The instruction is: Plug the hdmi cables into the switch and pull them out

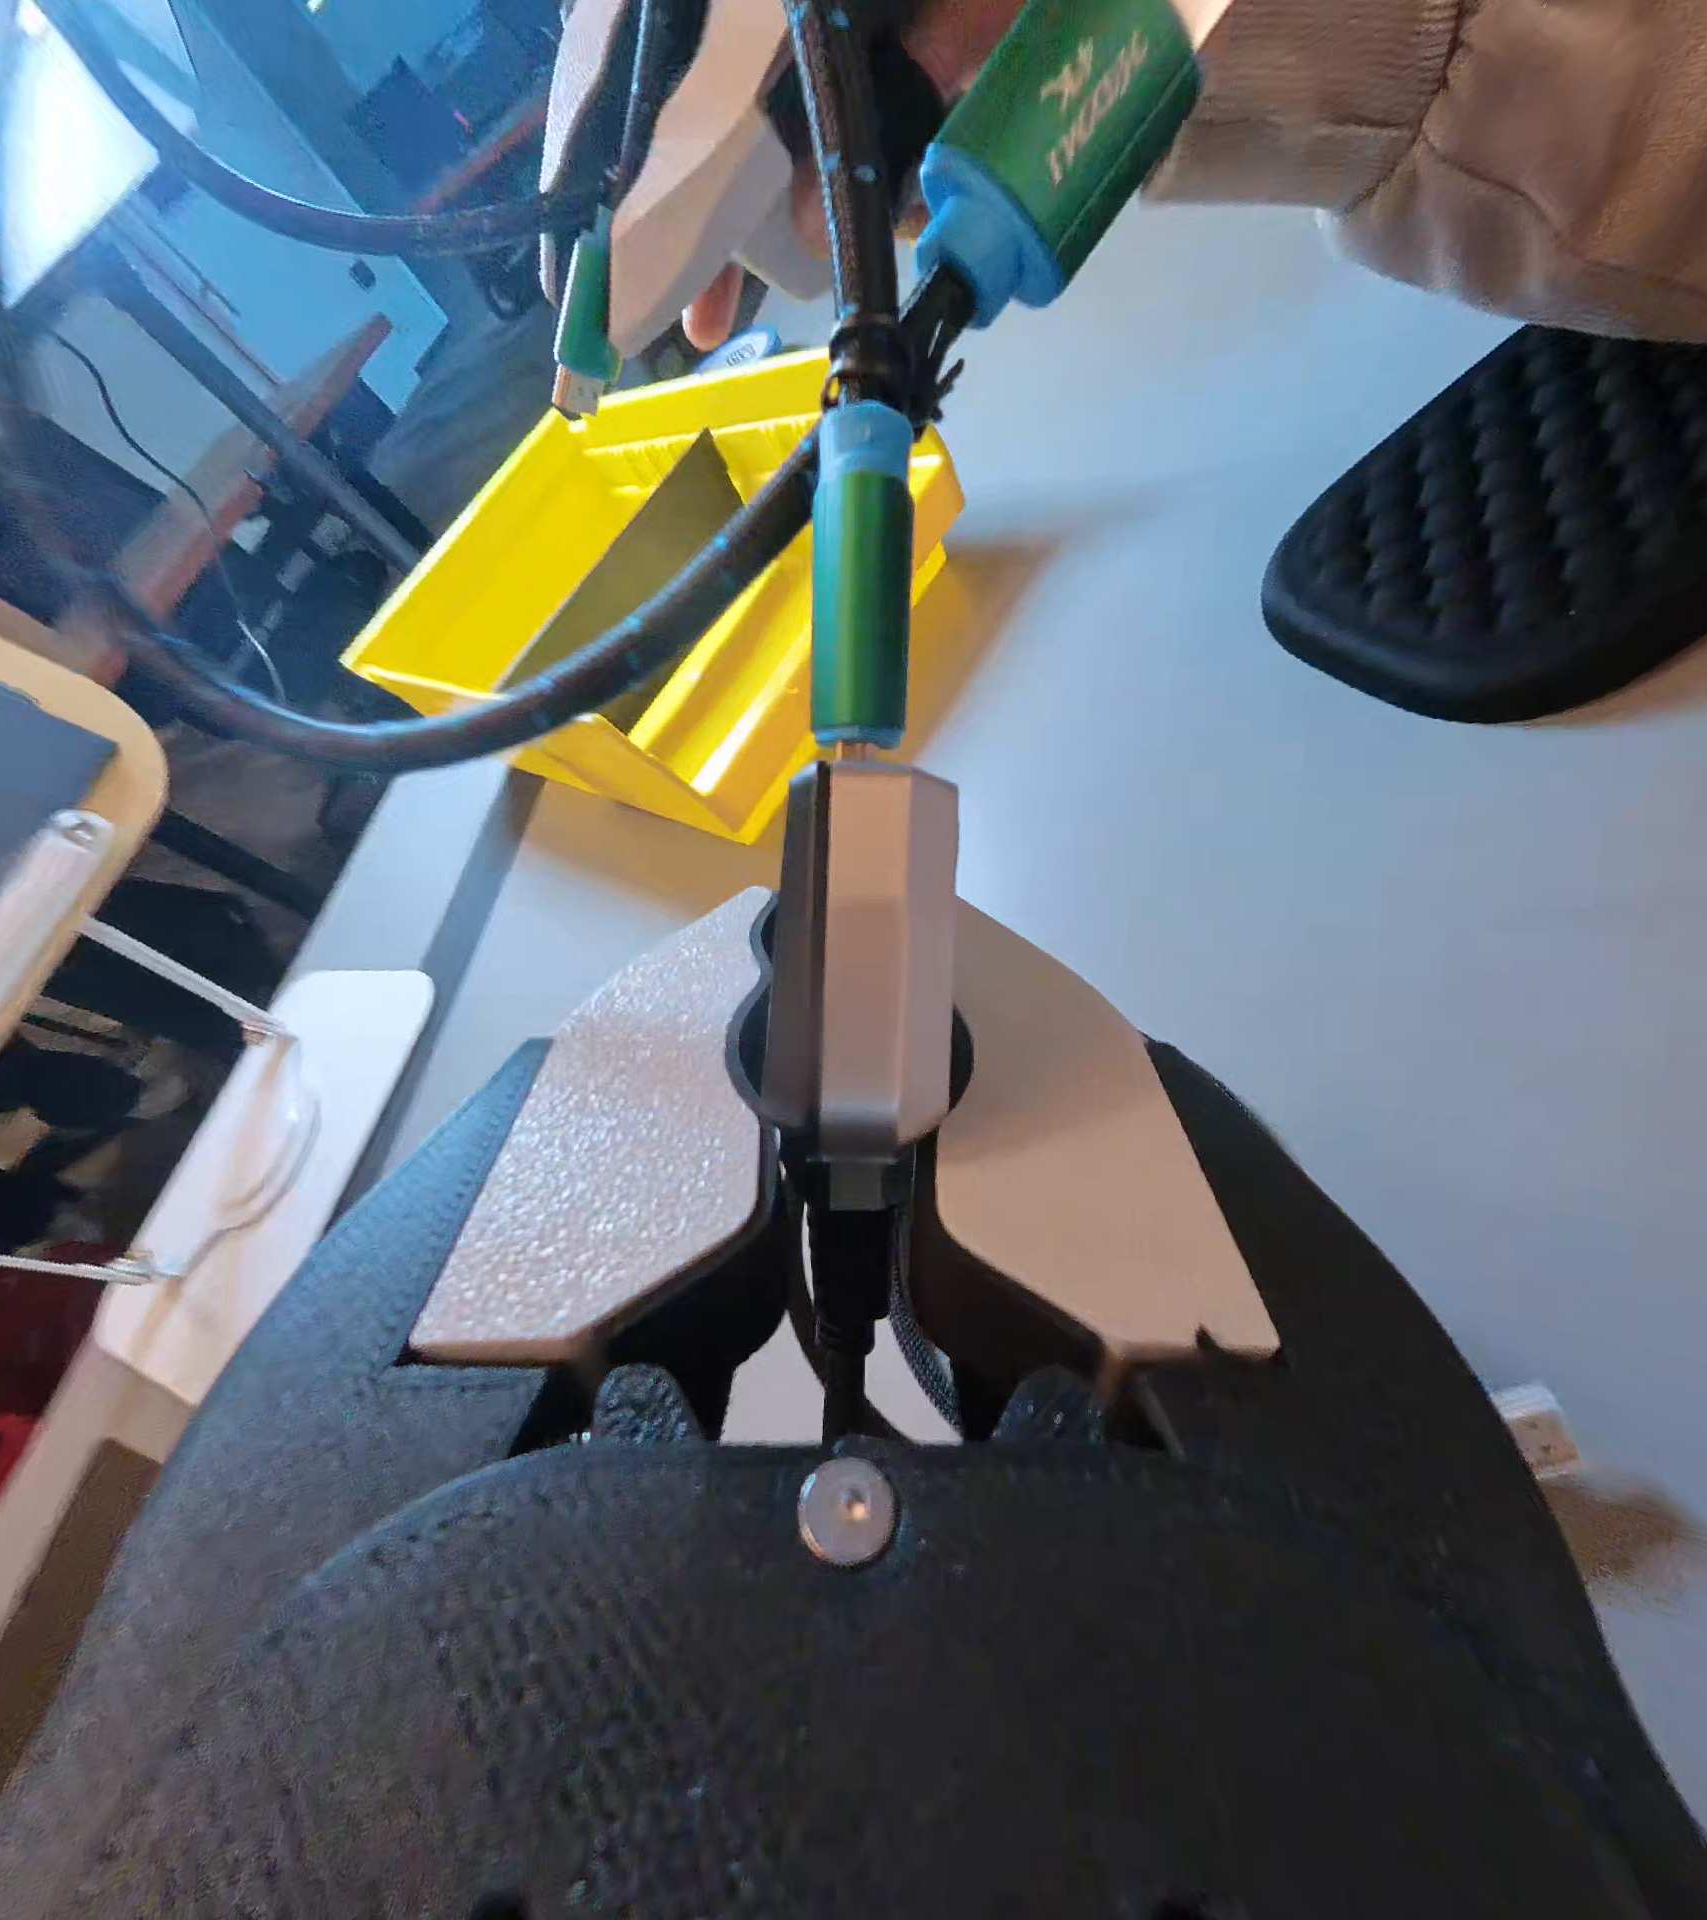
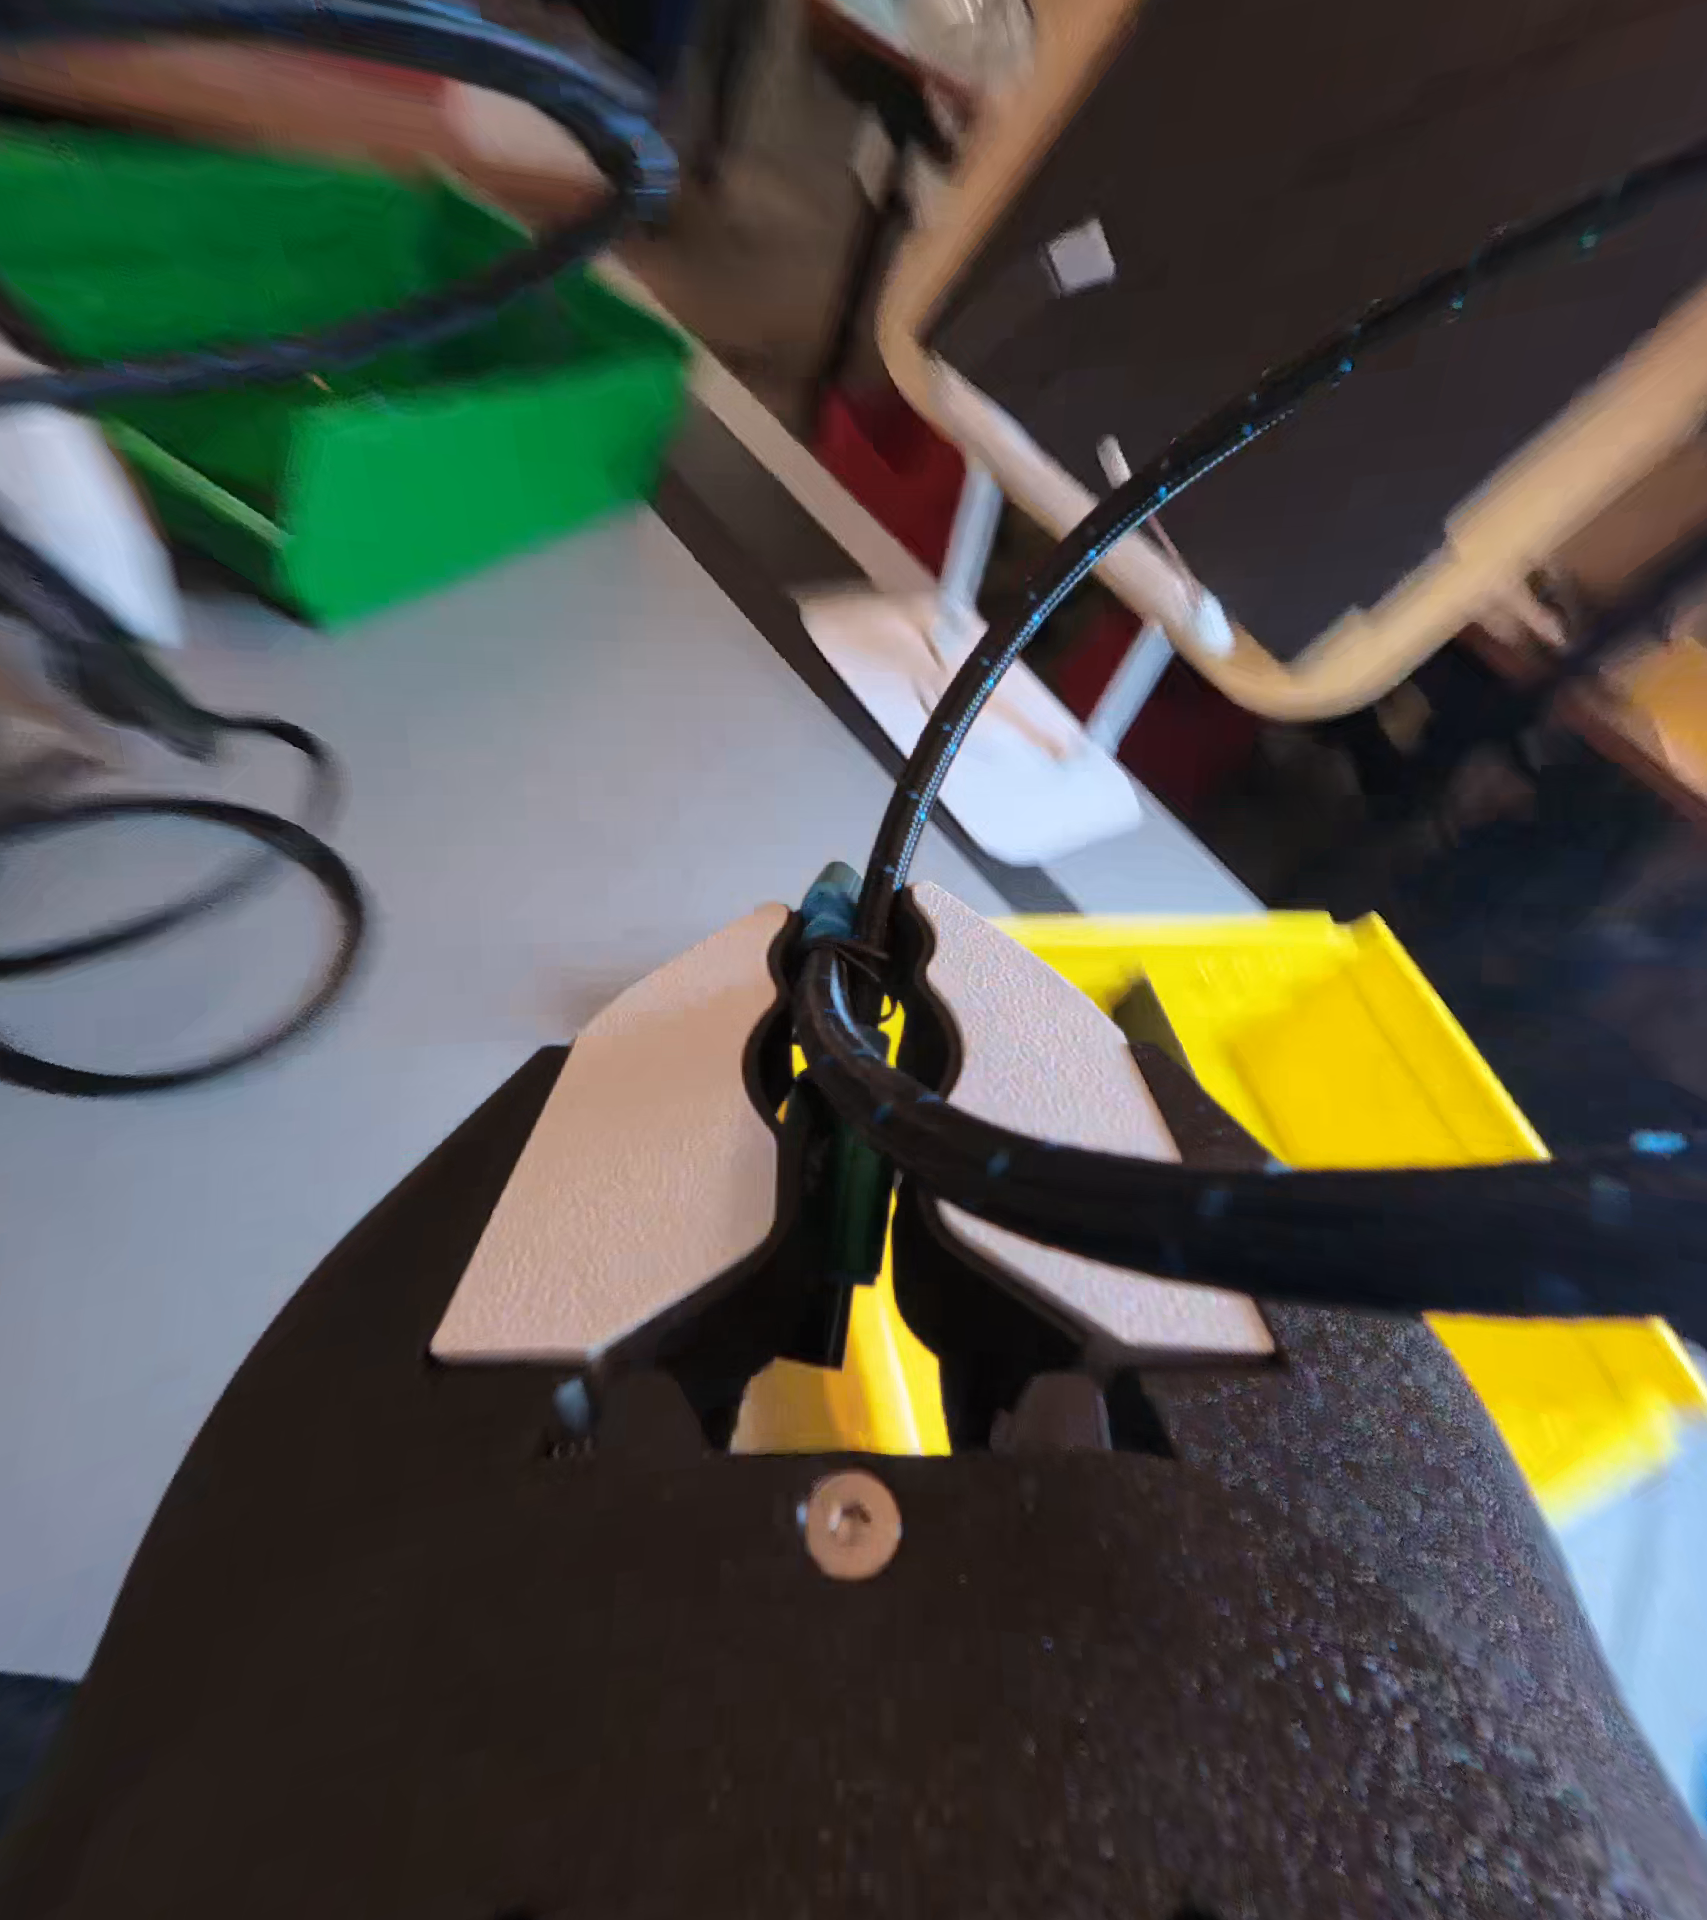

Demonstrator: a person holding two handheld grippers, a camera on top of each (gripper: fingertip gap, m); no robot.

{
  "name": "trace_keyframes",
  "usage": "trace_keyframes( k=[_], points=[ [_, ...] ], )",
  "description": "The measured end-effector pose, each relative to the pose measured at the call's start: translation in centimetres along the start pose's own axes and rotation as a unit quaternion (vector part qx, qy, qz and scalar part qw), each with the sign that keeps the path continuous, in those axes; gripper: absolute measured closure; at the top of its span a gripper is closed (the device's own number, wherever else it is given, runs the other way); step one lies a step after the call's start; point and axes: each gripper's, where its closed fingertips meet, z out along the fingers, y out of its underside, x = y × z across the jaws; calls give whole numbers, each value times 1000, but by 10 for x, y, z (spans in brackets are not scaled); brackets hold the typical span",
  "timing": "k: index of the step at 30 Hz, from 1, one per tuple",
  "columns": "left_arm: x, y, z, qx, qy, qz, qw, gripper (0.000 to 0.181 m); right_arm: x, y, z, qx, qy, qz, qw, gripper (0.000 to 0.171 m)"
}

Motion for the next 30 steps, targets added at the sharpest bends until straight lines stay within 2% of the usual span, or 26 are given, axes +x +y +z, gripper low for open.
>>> trace_keyframes(
  k=[5,7,10,13,15,19,23,26,30],
  points=[
    [-1,33,1,-26,-7,-36,999,158,45,91,23,-239,48,64,968,154],
    [-5,37,0,-20,-15,-49,998,157,48,114,30,-304,34,95,947,145],
    [-12,37,-5,-5,-29,-67,997,158,66,118,34,-316,67,111,940,124],
    [-19,39,-8,8,-40,-86,995,158,79,103,18,-308,113,94,940,102],
    [-23,42,-8,9,-45,-95,994,158,79,77,10,-270,131,61,952,104],
    [-26,50,-5,-13,-62,-95,994,158,24,-5,8,-128,58,16,990,109],
    [-26,60,-1,-58,-80,-67,993,158,-66,-67,5,-48,-53,-126,990,117],
    [-25,70,2,-114,-99,-9,989,157,-134,-61,17,-84,-135,-238,958,124],
    [-19,78,6,-173,-119,82,974,158,-162,-28,59,-146,-123,-333,923,127]
  ],
)
